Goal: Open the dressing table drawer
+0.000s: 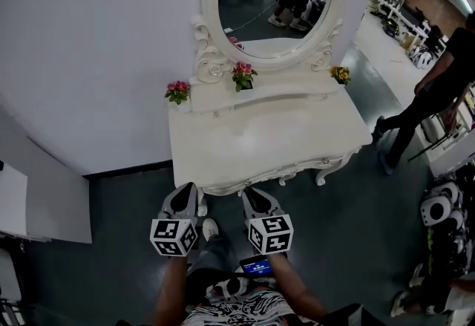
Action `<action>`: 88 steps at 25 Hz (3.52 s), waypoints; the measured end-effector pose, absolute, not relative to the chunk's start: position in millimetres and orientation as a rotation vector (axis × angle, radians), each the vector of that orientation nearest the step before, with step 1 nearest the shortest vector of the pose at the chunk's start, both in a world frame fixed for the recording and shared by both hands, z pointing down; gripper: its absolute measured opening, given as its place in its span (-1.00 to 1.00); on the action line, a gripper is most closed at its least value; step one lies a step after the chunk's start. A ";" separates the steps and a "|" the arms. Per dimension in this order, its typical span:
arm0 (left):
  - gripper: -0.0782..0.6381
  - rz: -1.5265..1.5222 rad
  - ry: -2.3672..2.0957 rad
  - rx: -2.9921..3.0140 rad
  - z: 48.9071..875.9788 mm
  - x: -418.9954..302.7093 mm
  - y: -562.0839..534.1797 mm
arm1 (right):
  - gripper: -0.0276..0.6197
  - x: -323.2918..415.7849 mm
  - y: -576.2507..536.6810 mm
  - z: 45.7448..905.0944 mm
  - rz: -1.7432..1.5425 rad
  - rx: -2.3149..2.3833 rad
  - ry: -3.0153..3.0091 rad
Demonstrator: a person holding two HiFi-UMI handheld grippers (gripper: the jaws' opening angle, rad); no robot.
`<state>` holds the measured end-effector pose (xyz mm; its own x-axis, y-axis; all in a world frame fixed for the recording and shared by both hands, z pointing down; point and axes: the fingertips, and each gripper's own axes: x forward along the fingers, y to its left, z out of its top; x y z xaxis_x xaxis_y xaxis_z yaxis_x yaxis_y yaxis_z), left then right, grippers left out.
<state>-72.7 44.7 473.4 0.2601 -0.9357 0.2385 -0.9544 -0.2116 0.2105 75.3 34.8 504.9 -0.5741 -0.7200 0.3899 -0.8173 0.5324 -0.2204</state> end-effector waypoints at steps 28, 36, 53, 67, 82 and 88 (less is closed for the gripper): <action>-0.78 0.358 -1.444 2.235 604.1 -146.4 -259.6 | -0.55 -57.6 -272.1 610.7 0.573 1.230 -2.233; -0.78 0.345 -1.434 2.172 624.8 -145.3 -275.8 | -0.53 -67.9 -296.6 645.9 0.566 1.173 -2.213; -0.78 0.273 -1.402 2.135 626.4 -153.4 -260.4 | -0.62 -65.4 -279.6 659.7 0.563 1.132 -2.206; -0.78 0.260 -1.439 2.131 622.7 -151.2 -247.0 | -0.62 -53.6 -251.0 664.4 0.593 1.150 -2.195; -0.78 0.164 -1.539 2.277 540.3 -154.9 -233.0 | -0.91 -34.5 -224.2 574.4 0.609 1.371 -2.302; -0.78 0.114 -1.532 2.325 516.8 -150.4 -225.3 | -0.91 -34.4 -210.8 548.1 0.508 1.380 -2.326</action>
<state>-150.4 -225.3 516.8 0.4112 -0.8745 0.2573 -0.9030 -0.3522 0.2460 -34.4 -210.8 548.1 -0.4410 -0.7457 0.4994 -0.8860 0.4506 -0.1096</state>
